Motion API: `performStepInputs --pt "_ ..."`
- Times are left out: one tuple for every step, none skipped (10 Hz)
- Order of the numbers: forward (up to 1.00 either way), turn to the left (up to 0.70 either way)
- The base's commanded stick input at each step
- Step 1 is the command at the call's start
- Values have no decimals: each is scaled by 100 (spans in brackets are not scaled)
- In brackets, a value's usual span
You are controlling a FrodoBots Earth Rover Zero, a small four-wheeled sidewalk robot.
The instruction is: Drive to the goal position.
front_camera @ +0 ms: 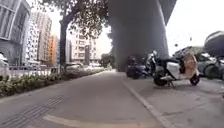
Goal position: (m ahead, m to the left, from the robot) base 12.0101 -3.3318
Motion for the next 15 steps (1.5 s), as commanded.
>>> performStepInputs --pt "0 0" --pt "0 0" --pt "0 0" --pt "0 0" --pt "0 0" --pt "0 0" --pt "0 0" --pt "0 0" --pt "39 0" --pt "45 0" --pt "45 0" --pt "45 0" --pt "45 0" --pt "45 0" --pt "45 0"
